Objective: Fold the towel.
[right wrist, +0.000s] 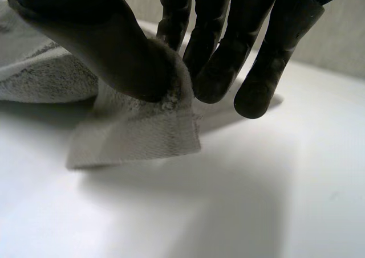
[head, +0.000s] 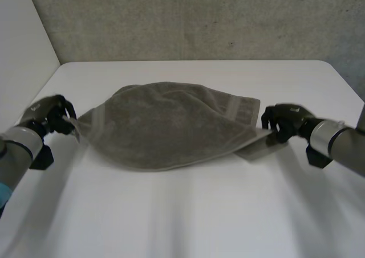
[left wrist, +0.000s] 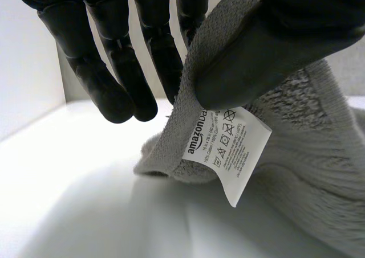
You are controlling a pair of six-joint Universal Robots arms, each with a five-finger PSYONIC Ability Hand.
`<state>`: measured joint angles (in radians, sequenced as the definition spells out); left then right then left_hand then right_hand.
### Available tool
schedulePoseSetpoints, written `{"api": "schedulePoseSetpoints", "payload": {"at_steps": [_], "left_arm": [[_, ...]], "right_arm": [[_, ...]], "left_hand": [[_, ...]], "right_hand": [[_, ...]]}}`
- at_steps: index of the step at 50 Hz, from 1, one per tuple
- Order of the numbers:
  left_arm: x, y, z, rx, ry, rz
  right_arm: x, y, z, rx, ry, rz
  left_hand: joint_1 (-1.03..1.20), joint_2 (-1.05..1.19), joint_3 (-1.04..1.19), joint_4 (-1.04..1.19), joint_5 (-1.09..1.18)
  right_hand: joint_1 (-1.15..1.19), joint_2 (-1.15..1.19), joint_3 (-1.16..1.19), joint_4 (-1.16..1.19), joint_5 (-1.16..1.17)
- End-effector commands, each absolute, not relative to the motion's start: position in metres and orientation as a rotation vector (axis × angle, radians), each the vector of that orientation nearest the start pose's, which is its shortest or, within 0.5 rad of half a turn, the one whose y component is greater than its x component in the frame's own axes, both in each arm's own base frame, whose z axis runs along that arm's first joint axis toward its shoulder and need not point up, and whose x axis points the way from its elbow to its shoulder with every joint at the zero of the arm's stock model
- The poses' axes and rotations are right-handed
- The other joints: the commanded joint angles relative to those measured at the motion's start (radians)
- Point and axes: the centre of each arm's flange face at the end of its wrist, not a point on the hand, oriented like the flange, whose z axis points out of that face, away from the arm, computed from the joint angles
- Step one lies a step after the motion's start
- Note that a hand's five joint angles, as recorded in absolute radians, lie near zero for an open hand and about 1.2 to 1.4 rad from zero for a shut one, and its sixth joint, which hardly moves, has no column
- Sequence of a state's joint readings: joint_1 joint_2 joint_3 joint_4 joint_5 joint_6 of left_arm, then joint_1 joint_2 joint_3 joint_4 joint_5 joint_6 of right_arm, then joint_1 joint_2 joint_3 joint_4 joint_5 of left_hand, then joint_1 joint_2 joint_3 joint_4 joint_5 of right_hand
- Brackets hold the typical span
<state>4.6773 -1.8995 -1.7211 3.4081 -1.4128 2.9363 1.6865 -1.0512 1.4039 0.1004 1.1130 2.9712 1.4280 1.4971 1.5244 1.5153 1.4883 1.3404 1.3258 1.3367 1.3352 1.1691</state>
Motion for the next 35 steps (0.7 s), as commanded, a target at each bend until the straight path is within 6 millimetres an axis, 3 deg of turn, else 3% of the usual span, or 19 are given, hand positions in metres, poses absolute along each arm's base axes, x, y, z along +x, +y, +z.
{"api": "schedulePoseSetpoints", "payload": {"at_steps": [1, 2, 3, 4, 5, 6, 7, 9, 10, 12, 17, 23, 25, 26, 28, 31, 33, 35], "left_arm": [[-0.157, -0.330, 0.265, -0.007, 2.404, -2.436], [-0.157, -0.330, 0.265, -0.006, 2.403, -2.437], [-0.157, -0.326, 0.287, 0.005, 2.334, -2.505], [-0.157, -0.326, 0.287, 0.005, 2.334, -2.505], [-0.157, -0.321, 0.307, 0.011, 2.283, -2.554], [-0.157, -0.316, 0.324, 0.017, 2.250, -2.584], [-0.157, -0.316, 0.324, 0.017, 2.249, -2.585], [-0.158, -0.303, 0.355, 0.028, 2.220, -2.621], [-0.158, -0.303, 0.356, 0.028, 2.220, -2.621], [-0.160, -0.292, 0.382, 0.042, 2.209, -2.645], [-0.161, -0.285, 0.403, 0.053, 2.220, -2.643], [-0.161, -0.296, 0.394, 0.033, 2.284, -2.581], [-0.162, -0.318, 0.362, 0.013, 2.422, -2.441], [-0.162, -0.318, 0.362, 0.013, 2.423, -2.440], [-0.164, -0.335, 0.330, 0.005, 2.551, -2.295], [-0.165, -0.343, 0.314, -0.002, 2.613, -2.221], [-0.167, -0.363, 0.286, -0.013, 2.699, -2.114], [-0.170, -0.371, 0.277, -0.008, 2.720, -2.091]], "right_arm": [[0.201, -0.331, 0.277, -0.840, 2.090, -1.870], [0.201, -0.331, 0.277, -0.840, 2.089, -1.871], [0.195, -0.326, 0.302, -0.887, 2.040, -1.987], [0.191, -0.316, 0.330, -0.931, 1.976, -2.112], [0.191, -0.316, 0.330, -0.932, 1.976, -2.113], [0.188, -0.306, 0.354, -0.956, 1.919, -2.223], [0.188, -0.306, 0.354, -0.956, 1.919, -2.224], [0.184, -0.288, 0.397, -0.961, 1.816, -2.397], [0.184, -0.288, 0.397, -0.961, 1.816, -2.398], [0.181, -0.274, 0.431, -0.952, 1.738, -2.499], [0.182, -0.264, 0.453, -0.968, 1.766, -2.460], [0.189, -0.291, 0.419, -1.069, 1.965, -2.221], [0.200, -0.304, 0.387, -1.208, 2.068, -2.066], [0.200, -0.304, 0.387, -1.209, 2.069, -2.065], [0.213, -0.312, 0.356, -1.381, 2.119, -1.936], [0.219, -0.319, 0.338, -1.450, 2.146, -1.868], [0.227, -0.330, 0.314, -1.507, 2.202, -1.808], [0.230, -0.336, 0.309, -1.509, 2.225, -1.819]], "left_hand": [[-0.032, -0.101, -0.128, -0.119, -0.267], [-0.032, -0.101, -0.128, -0.119, -0.267], [-0.032, -0.101, -0.128, -0.119, -0.267], [-0.032, -0.101, -0.128, -0.119, -0.267], [-0.032, -0.101, -0.128, -0.119, -0.267], [-0.032, -0.101, -0.128, -0.119, -0.267], [-0.032, -0.101, -0.128, -0.119, -0.267], [-0.032, -0.101, -0.128, -0.119, -0.267], [-0.032, -0.101, -0.128, -0.119, -0.267], [-0.032, -0.101, -0.128, -0.119, -0.267], [-0.032, -0.101, -0.128, -0.119, -0.267], [-0.032, -0.101, -0.128, -0.119, -0.267], [-0.032, -0.101, -0.128, -0.119, -0.267], [-0.032, -0.101, -0.128, -0.119, -0.267], [-0.032, -0.101, -0.128, -0.119, -0.267], [-0.032, -0.101, -0.128, -0.119, -0.267], [-0.032, -0.101, -0.128, -0.119, -0.267], [-0.032, -0.101, -0.128, -0.119, -0.267]], "right_hand": [[0.056, 0.070, 0.060, 0.061, 0.053], [0.056, 0.070, 0.060, 0.061, 0.053], [0.056, 0.070, 0.060, 0.061, 0.053], [0.056, 0.070, 0.060, 0.061, 0.053], [0.056, 0.070, 0.060, 0.061, 0.053], [0.056, 0.070, 0.060, 0.061, 0.053], [0.056, 0.070, 0.060, 0.061, 0.053], [0.056, 0.070, 0.060, 0.061, 0.053], [0.056, 0.070, 0.060, 0.061, 0.053], [0.056, 0.070, 0.060, 0.061, 0.053], [0.056, 0.070, 0.060, 0.061, 0.053], [0.056, 0.070, 0.060, 0.061, 0.053], [0.056, 0.070, 0.060, 0.061, 0.053], [0.056, 0.070, 0.060, 0.061, 0.053], [0.056, 0.070, 0.060, 0.061, 0.053], [0.056, 0.070, 0.060, 0.061, 0.053], [0.056, 0.070, 0.060, 0.061, 0.053], [0.056, 0.070, 0.060, 0.061, 0.053]]}}
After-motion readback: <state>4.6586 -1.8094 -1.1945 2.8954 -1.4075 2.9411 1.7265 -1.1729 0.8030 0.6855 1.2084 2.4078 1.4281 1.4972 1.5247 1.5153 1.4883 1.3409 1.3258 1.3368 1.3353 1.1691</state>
